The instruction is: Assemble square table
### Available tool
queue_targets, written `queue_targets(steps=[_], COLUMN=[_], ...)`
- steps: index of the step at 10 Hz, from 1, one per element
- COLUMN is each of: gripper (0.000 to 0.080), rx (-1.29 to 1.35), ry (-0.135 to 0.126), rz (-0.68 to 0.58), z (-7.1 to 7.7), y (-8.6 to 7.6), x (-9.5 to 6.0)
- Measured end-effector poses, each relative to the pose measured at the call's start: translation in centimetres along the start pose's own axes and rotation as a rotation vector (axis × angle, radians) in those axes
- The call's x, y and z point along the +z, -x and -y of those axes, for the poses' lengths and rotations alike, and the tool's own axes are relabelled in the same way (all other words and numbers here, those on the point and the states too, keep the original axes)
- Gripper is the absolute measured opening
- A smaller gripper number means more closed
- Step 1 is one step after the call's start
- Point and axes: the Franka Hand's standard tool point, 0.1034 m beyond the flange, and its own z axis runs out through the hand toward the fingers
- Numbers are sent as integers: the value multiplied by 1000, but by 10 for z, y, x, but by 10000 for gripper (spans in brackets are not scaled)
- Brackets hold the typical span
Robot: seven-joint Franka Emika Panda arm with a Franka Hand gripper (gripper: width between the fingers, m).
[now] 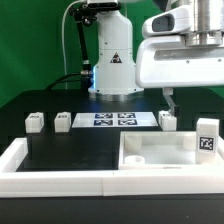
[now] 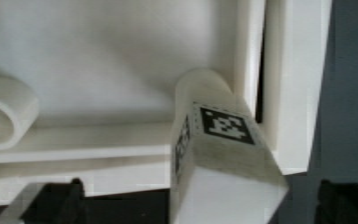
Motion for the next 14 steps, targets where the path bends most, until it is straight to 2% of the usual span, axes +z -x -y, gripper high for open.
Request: queue_targets(steps=[3,5,7,9,10,11,14], gripper=[649,649,649,649,649,649,649], rx=[-95,-133,-131,-136,-140,-152,-183], ry=[1,-3,-2,-3,-5,-8,-9], rz=[-4,8,10,13,-2,-12,-34], z=[-6,-9,-10,-12,-14,-16,-21], y=[-1,15,19,33,43,63,103], x=[0,-5,-5,-6,-8,-9,-11])
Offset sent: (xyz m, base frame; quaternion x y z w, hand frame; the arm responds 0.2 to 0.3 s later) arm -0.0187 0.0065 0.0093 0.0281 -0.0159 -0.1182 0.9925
